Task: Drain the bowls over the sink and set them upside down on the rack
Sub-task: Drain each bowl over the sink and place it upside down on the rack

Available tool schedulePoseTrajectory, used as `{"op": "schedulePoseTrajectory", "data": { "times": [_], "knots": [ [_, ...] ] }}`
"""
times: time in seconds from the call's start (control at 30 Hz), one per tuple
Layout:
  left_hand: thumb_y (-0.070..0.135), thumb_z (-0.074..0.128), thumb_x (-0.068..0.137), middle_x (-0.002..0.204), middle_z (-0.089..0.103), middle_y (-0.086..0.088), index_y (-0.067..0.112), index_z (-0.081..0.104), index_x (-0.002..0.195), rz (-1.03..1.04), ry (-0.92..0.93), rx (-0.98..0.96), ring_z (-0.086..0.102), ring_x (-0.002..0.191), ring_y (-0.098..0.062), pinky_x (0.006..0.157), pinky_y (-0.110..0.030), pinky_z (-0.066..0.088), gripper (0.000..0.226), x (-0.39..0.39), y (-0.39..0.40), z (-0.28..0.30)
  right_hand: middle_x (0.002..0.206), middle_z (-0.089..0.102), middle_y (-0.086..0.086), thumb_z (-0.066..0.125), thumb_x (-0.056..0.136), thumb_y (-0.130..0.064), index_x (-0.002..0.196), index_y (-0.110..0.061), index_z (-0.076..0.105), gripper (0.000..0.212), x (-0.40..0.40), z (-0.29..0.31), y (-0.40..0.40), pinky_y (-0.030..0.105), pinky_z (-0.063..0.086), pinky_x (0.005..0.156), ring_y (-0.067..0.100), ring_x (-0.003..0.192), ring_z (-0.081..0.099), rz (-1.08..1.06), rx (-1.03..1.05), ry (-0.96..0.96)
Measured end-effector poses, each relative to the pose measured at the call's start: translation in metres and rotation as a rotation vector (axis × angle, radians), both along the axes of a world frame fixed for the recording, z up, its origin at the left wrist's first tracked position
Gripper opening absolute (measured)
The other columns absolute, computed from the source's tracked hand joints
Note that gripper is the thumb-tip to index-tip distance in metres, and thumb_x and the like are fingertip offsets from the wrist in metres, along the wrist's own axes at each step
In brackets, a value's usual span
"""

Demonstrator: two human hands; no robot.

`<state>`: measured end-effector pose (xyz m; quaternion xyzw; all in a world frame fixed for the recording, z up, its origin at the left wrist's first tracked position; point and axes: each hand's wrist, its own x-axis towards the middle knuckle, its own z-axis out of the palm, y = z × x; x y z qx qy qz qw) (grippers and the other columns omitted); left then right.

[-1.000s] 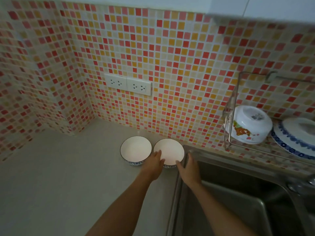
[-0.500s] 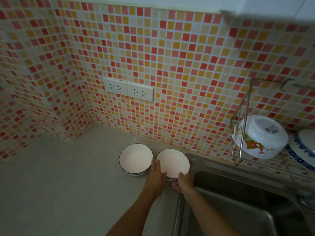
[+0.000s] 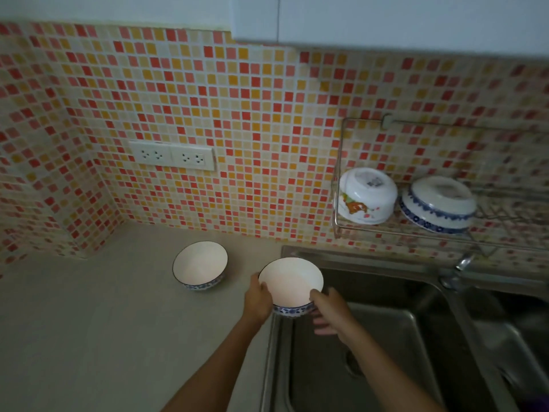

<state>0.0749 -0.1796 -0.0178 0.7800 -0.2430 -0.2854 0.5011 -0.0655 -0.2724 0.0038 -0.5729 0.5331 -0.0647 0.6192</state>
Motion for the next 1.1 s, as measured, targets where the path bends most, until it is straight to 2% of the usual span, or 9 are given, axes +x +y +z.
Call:
{"op": "schedulePoseTrajectory", "data": {
  "times": [0.13, 0.2, 0.33, 0.47, 0.67, 0.8, 0.93, 1.0, 1.1],
  "knots": [
    [0.035, 0.035, 0.096, 0.130, 0.052, -0.016, 0.005, 0.040, 0.134, -0.061, 0.008, -0.075, 0.054, 0.115, -0.032, 0.089, -0.038, 0.049, 0.049, -0.043, 0.006, 0.000, 0.120, 0.053, 0.016, 0.055, 0.088, -0.015, 0.132, -0.012, 0.041, 0.047, -0.051, 0.004, -0.004, 0.051, 0.058, 0.076, 0.041, 0.105, 0.058, -0.160, 0.439, -0.295],
    [0.027, 0.035, 0.101, 0.131, 0.053, -0.016, 0.007, 0.042, 0.134, -0.090, 0.004, -0.072, 0.053, 0.118, -0.034, 0.094, -0.046, 0.049, 0.039, -0.063, 0.004, -0.002, 0.129, 0.049, 0.019, 0.055, 0.086, -0.012, 0.132, -0.013, 0.043, 0.048, -0.076, 0.004, -0.003, 0.053, 0.057, 0.080, 0.042, 0.112, 0.054, -0.190, 0.512, -0.367],
    [0.020, 0.032, 0.102, 0.136, 0.050, -0.015, 0.006, 0.038, 0.139, -0.145, -0.056, 0.041, 0.048, 0.124, -0.034, 0.100, -0.041, 0.042, 0.040, -0.101, -0.007, 0.000, 0.118, 0.048, 0.015, 0.049, 0.086, -0.004, 0.126, -0.016, 0.043, 0.042, -0.118, 0.000, -0.001, 0.051, 0.056, 0.081, 0.037, 0.105, 0.053, -0.194, 0.478, -0.376],
    [0.016, 0.037, 0.100, 0.129, 0.056, -0.015, 0.007, 0.046, 0.133, -0.200, -0.191, 0.083, 0.054, 0.117, -0.031, 0.095, -0.039, 0.046, 0.035, -0.132, -0.019, -0.004, 0.114, 0.046, 0.012, 0.040, 0.085, 0.004, 0.129, -0.013, 0.040, 0.047, -0.154, -0.007, -0.005, 0.052, 0.056, 0.082, 0.038, 0.106, 0.050, -0.205, 0.450, -0.351],
    [0.015, 0.047, 0.096, 0.115, 0.067, -0.008, 0.010, 0.059, 0.120, -0.269, -0.316, 0.058, 0.063, 0.104, -0.024, 0.082, -0.028, 0.050, 0.027, -0.170, -0.033, -0.014, 0.134, 0.038, 0.013, 0.044, 0.077, 0.011, 0.137, -0.018, 0.036, 0.068, -0.201, -0.018, -0.018, 0.059, 0.056, 0.080, 0.044, 0.118, 0.043, -0.250, 0.399, -0.311],
    [0.021, 0.058, 0.092, 0.108, 0.067, 0.003, 0.018, 0.063, 0.114, -0.271, -0.288, -0.008, 0.062, 0.099, -0.013, 0.079, -0.013, 0.048, 0.023, -0.188, -0.037, -0.023, 0.137, 0.037, 0.011, 0.042, 0.079, 0.014, 0.138, -0.019, 0.034, 0.068, -0.224, -0.020, -0.024, 0.055, 0.058, 0.074, 0.040, 0.105, 0.050, -0.223, 0.313, -0.260],
    [0.025, 0.052, 0.094, 0.108, 0.070, -0.006, 0.017, 0.063, 0.115, -0.268, -0.385, 0.074, 0.065, 0.101, -0.023, 0.090, -0.038, 0.053, 0.025, -0.198, -0.028, -0.051, 0.132, 0.039, 0.011, 0.041, 0.080, 0.015, 0.133, -0.022, 0.036, 0.065, -0.236, -0.027, -0.029, 0.052, 0.059, 0.071, 0.036, 0.089, 0.057, -0.200, 0.250, -0.131],
    [0.023, 0.044, 0.098, 0.132, 0.058, -0.014, 0.011, 0.052, 0.132, -0.293, -0.419, 0.185, 0.053, 0.123, -0.030, 0.103, -0.042, 0.043, 0.037, -0.205, -0.017, -0.069, 0.131, 0.039, 0.008, 0.040, 0.080, 0.014, 0.137, -0.020, 0.035, 0.066, -0.241, -0.033, -0.028, 0.051, 0.060, 0.067, 0.037, 0.090, 0.057, -0.190, 0.210, -0.080],
    [0.029, 0.034, 0.101, 0.155, 0.025, -0.011, 0.008, 0.033, 0.144, -0.369, -0.511, 0.349, 0.011, 0.146, -0.026, 0.117, -0.039, 0.018, 0.048, -0.212, 0.003, -0.098, 0.129, 0.041, 0.004, 0.040, 0.081, 0.012, 0.133, -0.019, 0.038, 0.060, -0.244, -0.044, -0.028, 0.053, 0.060, 0.067, 0.031, 0.090, 0.054, -0.203, 0.156, -0.053]
  ]
}}
